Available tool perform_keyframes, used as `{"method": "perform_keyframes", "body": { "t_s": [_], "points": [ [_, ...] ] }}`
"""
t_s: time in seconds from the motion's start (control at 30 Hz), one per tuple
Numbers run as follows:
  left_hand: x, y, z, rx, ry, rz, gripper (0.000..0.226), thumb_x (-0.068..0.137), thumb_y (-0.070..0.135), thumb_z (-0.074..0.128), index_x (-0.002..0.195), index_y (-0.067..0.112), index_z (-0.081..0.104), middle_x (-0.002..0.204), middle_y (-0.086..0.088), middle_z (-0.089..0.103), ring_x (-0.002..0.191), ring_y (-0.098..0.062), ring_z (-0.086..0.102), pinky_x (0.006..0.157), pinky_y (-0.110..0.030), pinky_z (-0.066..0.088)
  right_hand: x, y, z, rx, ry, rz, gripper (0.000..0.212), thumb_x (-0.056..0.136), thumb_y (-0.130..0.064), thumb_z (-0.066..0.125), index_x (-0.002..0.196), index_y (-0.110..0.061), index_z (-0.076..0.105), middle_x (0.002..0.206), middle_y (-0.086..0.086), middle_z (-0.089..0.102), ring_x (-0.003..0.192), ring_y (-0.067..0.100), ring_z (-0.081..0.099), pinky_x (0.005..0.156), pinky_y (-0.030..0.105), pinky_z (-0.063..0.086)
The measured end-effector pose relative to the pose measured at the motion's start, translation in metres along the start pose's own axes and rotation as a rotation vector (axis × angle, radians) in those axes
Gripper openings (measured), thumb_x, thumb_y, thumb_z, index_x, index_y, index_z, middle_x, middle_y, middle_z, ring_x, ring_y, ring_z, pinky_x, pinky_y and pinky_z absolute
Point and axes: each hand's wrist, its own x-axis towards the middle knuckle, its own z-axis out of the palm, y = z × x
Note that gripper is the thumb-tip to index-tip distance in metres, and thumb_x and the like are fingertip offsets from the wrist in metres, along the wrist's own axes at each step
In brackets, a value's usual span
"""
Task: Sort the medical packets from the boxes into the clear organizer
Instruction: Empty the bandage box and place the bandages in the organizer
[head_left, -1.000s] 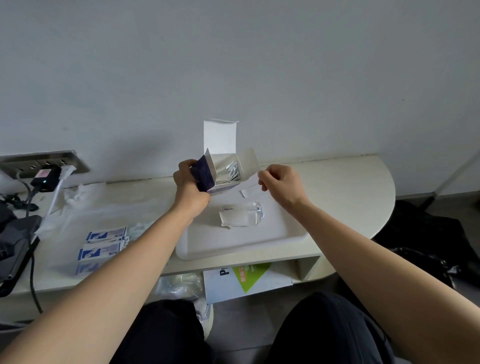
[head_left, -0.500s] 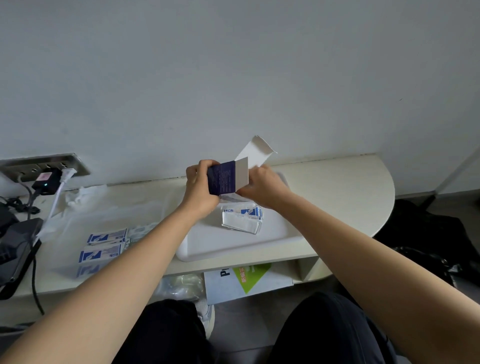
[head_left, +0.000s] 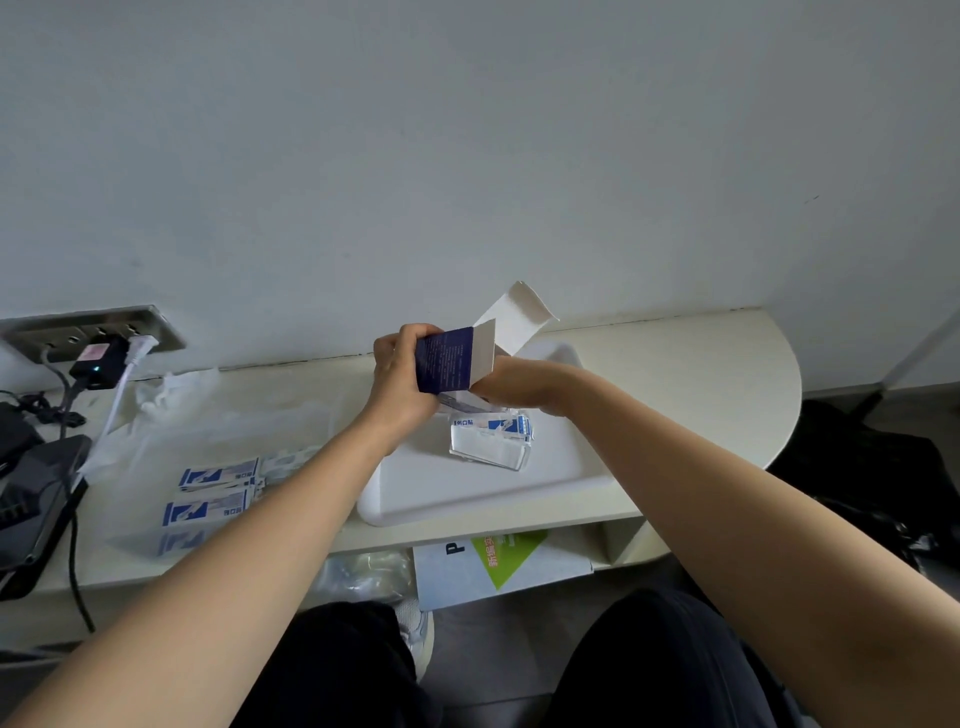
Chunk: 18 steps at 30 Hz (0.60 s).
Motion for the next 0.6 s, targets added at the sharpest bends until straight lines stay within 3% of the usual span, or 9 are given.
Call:
{"method": "perform_keyframes", "body": {
  "t_s": [0.07,0.13,0.23,0.37,0.47,0.6],
  "points": [
    [-0.003,-0.001,0.001,0.002,-0.010,0.006,0.065,0.072,-0.017,0.046,0.126,0.020,0.046,0.127,-0.010,0.028,0.105,-0.011,0.037,0.095,-0.024,0.041,0.001,0.003,-0.001,0.028,-0.015,0.018,0.025,0.095,-0.010,0.043,0.074,-0.022,0.040,0.076,-0.007,0.041,0.065,0.006,0.035,0.062,0.015,0.033],
    [-0.005,-0.002,0.002,0.004,-0.017,0.012,0.064,0.072,-0.017,0.048,0.126,0.018,0.046,0.127,-0.010,0.028,0.101,-0.006,0.037,0.096,-0.023,0.040,0.003,0.006,-0.001,0.023,-0.020,0.035,0.019,0.094,-0.011,0.048,0.081,-0.025,0.047,0.079,-0.007,0.047,0.070,0.008,0.041,0.065,0.018,0.035],
    [-0.005,-0.002,0.003,0.008,0.004,0.016,0.064,0.072,-0.017,0.049,0.125,0.017,0.047,0.126,-0.009,0.027,0.100,-0.007,0.039,0.095,-0.024,0.041,0.004,0.008,0.001,0.000,0.026,0.038,0.006,0.092,-0.011,0.054,0.089,-0.016,0.051,0.081,-0.003,0.050,0.074,0.013,0.043,0.063,0.019,0.035],
    [-0.001,-0.008,0.003,0.031,0.028,0.000,0.067,0.070,-0.019,0.045,0.126,0.018,0.045,0.124,-0.006,0.027,0.105,-0.013,0.039,0.088,-0.017,0.035,0.001,0.012,0.001,-0.072,0.074,-0.017,0.029,0.087,-0.005,0.051,0.063,-0.014,0.036,0.062,-0.002,0.036,0.056,0.012,0.028,0.053,0.023,0.025],
    [0.002,-0.013,-0.001,0.059,0.082,-0.025,0.069,0.067,-0.020,0.041,0.126,0.016,0.043,0.122,-0.005,0.027,0.103,-0.012,0.036,0.085,-0.014,0.033,-0.001,0.021,-0.001,-0.023,0.162,-0.084,0.026,0.087,-0.011,0.054,0.070,0.003,0.040,0.066,0.004,0.029,0.061,0.015,0.022,0.055,0.027,0.021],
    [0.006,-0.019,-0.010,0.149,0.230,0.019,0.069,0.065,-0.019,0.044,0.124,0.016,0.048,0.127,-0.011,0.031,0.109,-0.020,0.040,0.088,-0.017,0.034,-0.011,0.037,-0.008,0.020,0.301,-0.095,0.019,0.093,-0.014,0.055,0.075,-0.008,0.055,0.063,-0.003,0.047,0.058,0.012,0.037,0.051,0.017,0.029]
  ]
}}
